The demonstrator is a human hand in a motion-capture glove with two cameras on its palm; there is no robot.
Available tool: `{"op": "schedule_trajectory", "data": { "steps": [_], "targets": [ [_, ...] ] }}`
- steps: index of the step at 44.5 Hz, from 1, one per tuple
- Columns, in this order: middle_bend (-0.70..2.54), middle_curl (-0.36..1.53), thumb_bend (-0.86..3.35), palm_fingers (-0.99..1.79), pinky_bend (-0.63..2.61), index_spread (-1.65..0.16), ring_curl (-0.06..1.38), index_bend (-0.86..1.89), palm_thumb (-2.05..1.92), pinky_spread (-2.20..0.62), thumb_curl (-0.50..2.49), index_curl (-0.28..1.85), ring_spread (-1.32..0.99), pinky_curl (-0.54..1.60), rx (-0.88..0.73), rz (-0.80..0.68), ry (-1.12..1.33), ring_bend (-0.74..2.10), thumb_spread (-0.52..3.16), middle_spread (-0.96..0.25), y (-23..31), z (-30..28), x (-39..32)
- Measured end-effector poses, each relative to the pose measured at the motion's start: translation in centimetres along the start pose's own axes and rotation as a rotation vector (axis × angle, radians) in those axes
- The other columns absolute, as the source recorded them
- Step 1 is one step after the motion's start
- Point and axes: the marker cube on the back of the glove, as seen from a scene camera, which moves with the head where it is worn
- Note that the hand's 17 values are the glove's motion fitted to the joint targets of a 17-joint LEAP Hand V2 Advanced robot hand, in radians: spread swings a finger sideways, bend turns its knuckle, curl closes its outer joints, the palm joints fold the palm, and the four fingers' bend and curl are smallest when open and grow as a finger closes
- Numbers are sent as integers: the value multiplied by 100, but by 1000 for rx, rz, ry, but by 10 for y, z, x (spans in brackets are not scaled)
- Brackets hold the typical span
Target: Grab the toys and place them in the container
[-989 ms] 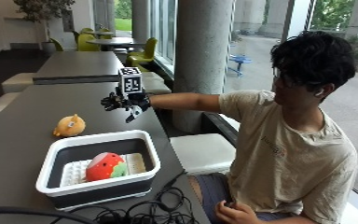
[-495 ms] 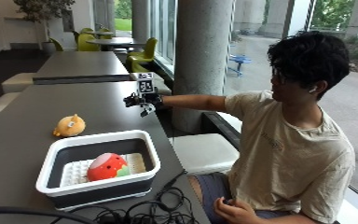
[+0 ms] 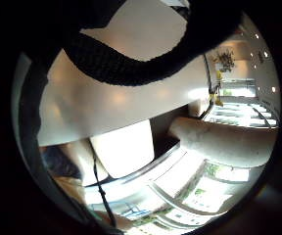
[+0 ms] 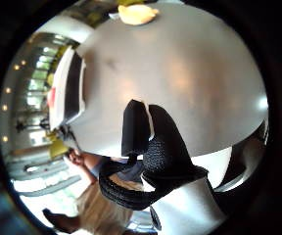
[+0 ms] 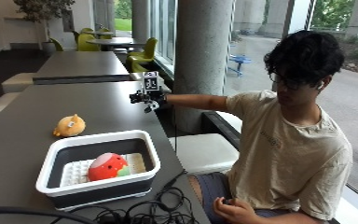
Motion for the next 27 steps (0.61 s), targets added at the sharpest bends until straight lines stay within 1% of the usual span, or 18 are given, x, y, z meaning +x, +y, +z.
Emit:
{"op": "schedule_trajectory", "data": {
  "steps": [7, 12, 19, 24, 27],
  "targets": [
    [11, 19, -4, -24, 85, -27, 26, 14, -6, 1, 19, 26, -2, 34, 10, -29, -21, 16, 134, -3, -4, -1, -5],
    [11, 19, -4, -23, 84, -27, 25, 14, -6, 1, 19, 26, -2, 34, 19, -83, -4, 16, 135, -3, -9, -3, -7],
    [11, 18, -4, -23, 83, -27, 25, 14, -6, 1, 19, 27, -2, 35, 24, -60, 17, 16, 134, -3, -9, -4, -5],
    [11, 18, -4, -23, 83, -27, 24, 14, -6, 1, 18, 27, -2, 35, 3, -2, 41, 16, 135, -3, -4, -5, 1],
    [11, 18, -4, -23, 82, -27, 24, 14, -6, 1, 18, 27, -2, 35, 2, -6, 31, 16, 135, -3, -4, -5, 1]
  ]
}}
